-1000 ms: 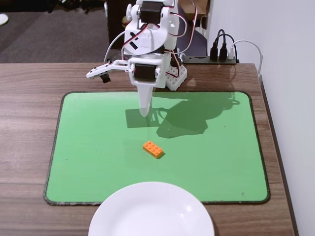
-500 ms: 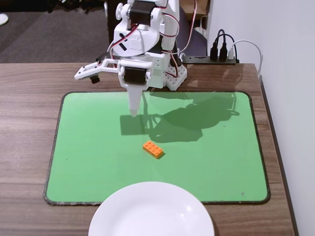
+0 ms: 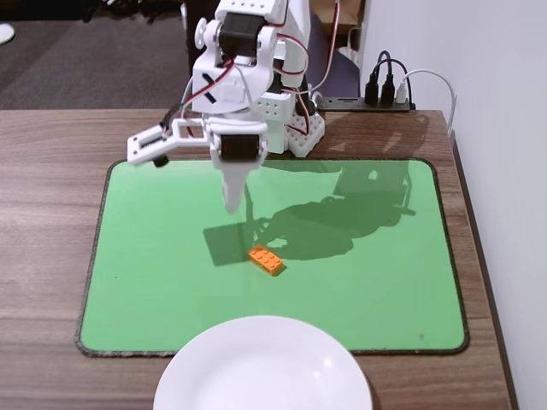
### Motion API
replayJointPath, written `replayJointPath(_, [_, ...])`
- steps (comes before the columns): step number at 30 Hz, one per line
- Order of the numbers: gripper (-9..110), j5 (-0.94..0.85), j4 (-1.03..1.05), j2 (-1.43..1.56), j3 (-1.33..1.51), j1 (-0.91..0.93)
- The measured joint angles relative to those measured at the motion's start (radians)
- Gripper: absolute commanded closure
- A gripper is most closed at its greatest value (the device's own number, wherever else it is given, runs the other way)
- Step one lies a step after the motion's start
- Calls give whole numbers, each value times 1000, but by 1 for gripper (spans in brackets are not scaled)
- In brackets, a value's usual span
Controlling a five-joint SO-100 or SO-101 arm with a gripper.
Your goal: Grasp a lego block and put it on the plate.
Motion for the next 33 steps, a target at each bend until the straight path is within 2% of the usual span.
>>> replayJointPath(9, [101, -417, 11, -84, -78, 0])
replayJointPath(18, [101, -931, 58, -138, -186, 14])
replayJointPath(27, [101, -1264, 98, -221, -273, 11])
replayJointPath(33, [101, -1394, 130, -253, -302, -26])
